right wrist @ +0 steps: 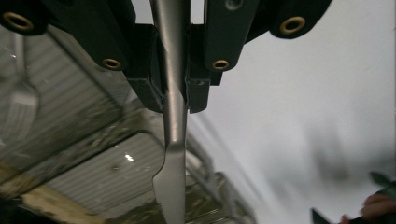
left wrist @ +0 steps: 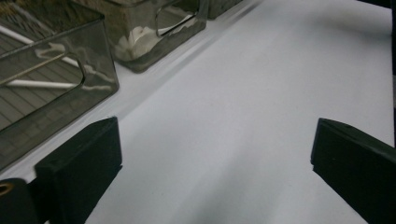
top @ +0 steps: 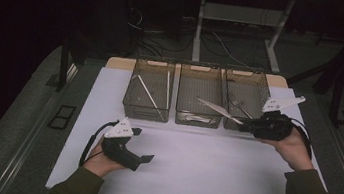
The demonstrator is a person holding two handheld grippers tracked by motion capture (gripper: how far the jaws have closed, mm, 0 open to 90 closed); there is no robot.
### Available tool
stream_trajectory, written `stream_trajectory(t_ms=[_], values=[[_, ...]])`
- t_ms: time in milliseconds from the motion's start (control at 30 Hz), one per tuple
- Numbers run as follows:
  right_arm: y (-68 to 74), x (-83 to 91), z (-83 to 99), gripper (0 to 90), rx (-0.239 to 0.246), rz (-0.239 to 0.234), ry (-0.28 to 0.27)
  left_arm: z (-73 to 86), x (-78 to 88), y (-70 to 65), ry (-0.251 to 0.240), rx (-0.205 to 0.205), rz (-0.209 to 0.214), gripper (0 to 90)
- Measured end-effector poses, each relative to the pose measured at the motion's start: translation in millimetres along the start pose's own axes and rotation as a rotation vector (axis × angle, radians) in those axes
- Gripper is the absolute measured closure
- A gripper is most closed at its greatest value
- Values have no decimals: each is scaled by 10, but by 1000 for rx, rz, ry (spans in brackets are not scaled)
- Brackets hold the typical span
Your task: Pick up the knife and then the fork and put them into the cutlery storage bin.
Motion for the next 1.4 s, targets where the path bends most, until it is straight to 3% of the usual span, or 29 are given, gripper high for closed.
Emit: stream_trajectory(t_ms=[167, 333, 533, 900, 1133, 1400], values=[[-234, 24, -59, 781, -58, 55, 1, 53, -25, 0, 25, -3, -5, 0], [-471, 54, -100, 781, -119, 120, -10, 47, -54, -20, 28, -1, 5, 0], [-719, 69, -128, 781, -178, 197, -7, 37, -49, -19, 23, 2, -15, 0], [-1069, -102, -132, 781, -293, 310, 46, 45, -59, -11, 1, -6, -23, 0], [-1187, -305, -62, 781, -327, 340, 109, 48, -76, -12, 8, -23, -19, 0], [-1218, -449, -4, 780, -344, 345, 158, 51, -95, -26, 18, -29, -4, 0]])
Point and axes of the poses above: each handheld gripper's, and its own axes: x roughly backward along the jaws, z roughly out of its underside, y roughly to its left, the point moved 4 cm from there along -x, roughly forward along the jaws, and after that the axes turned 9 degrees about z, right-handed, at the moved point
